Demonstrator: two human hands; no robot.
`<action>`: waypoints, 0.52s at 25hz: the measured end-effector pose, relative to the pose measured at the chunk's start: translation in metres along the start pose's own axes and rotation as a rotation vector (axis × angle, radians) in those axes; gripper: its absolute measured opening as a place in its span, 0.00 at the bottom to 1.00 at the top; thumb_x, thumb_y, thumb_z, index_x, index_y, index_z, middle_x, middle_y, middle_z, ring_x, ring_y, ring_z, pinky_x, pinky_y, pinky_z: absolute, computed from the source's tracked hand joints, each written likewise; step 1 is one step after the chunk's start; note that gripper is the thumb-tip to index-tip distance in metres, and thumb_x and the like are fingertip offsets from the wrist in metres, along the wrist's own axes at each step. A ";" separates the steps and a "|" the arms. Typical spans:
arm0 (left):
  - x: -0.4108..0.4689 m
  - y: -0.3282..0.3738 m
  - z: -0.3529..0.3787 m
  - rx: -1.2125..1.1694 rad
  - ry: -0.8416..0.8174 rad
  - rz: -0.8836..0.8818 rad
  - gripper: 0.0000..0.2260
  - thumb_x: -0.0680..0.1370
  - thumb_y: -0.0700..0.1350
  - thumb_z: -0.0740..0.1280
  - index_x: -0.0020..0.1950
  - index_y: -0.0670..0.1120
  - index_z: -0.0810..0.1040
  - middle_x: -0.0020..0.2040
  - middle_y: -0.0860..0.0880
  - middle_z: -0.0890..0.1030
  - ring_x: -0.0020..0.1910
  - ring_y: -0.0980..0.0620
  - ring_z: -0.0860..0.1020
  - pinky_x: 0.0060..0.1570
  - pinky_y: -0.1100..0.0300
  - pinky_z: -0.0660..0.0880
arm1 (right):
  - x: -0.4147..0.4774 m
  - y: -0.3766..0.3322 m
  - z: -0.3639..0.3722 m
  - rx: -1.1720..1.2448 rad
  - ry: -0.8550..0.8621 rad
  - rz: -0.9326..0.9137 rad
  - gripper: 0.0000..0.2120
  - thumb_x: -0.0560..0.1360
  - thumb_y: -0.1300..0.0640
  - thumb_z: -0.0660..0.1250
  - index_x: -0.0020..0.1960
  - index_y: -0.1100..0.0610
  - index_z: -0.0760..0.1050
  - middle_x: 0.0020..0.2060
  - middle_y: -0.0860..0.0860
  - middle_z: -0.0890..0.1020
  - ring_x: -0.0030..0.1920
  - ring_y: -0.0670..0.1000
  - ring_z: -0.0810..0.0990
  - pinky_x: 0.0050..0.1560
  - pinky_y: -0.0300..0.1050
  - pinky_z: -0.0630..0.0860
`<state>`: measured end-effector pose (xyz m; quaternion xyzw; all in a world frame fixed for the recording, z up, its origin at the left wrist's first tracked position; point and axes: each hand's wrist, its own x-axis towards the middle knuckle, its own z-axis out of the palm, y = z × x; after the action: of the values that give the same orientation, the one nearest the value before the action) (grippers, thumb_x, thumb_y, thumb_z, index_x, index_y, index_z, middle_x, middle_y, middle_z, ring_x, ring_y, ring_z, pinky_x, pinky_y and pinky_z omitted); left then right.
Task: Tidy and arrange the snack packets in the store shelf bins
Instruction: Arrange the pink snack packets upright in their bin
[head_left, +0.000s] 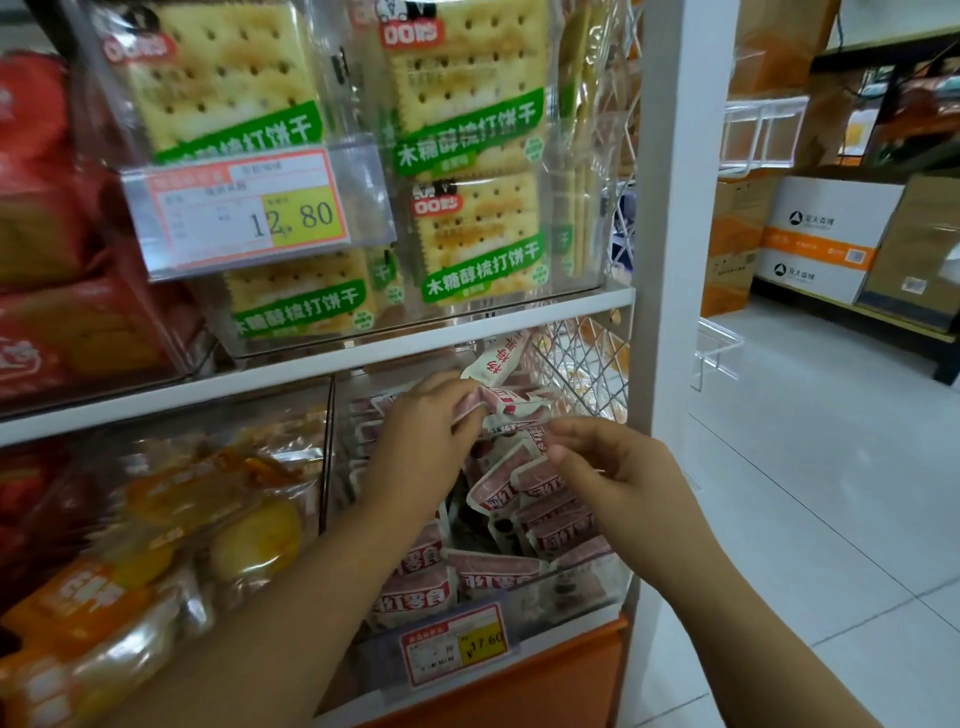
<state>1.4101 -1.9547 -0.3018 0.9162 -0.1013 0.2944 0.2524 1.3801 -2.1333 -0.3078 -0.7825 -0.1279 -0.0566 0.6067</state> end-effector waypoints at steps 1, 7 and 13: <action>-0.013 0.007 -0.009 -0.008 0.046 0.008 0.06 0.75 0.40 0.68 0.51 0.44 0.82 0.50 0.53 0.80 0.47 0.59 0.75 0.39 0.73 0.67 | -0.002 -0.003 0.003 0.080 -0.033 0.036 0.17 0.74 0.54 0.68 0.62 0.52 0.75 0.48 0.41 0.81 0.47 0.34 0.79 0.41 0.23 0.72; -0.086 0.014 -0.048 -0.016 0.178 -0.084 0.11 0.76 0.48 0.66 0.55 0.46 0.81 0.50 0.55 0.79 0.48 0.64 0.72 0.46 0.82 0.66 | -0.032 -0.019 0.041 0.410 -0.309 0.140 0.28 0.64 0.44 0.68 0.64 0.42 0.66 0.52 0.47 0.82 0.51 0.45 0.82 0.49 0.44 0.81; -0.118 0.014 -0.064 -0.069 0.170 -0.041 0.19 0.74 0.57 0.63 0.60 0.51 0.78 0.55 0.61 0.73 0.56 0.65 0.71 0.53 0.76 0.70 | -0.042 -0.024 0.061 0.584 -0.365 0.221 0.27 0.70 0.42 0.68 0.61 0.57 0.70 0.54 0.59 0.81 0.52 0.58 0.82 0.53 0.58 0.79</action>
<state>1.2789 -1.9293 -0.3214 0.8804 -0.0710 0.3623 0.2975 1.3294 -2.0745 -0.3115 -0.5825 -0.1596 0.1889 0.7743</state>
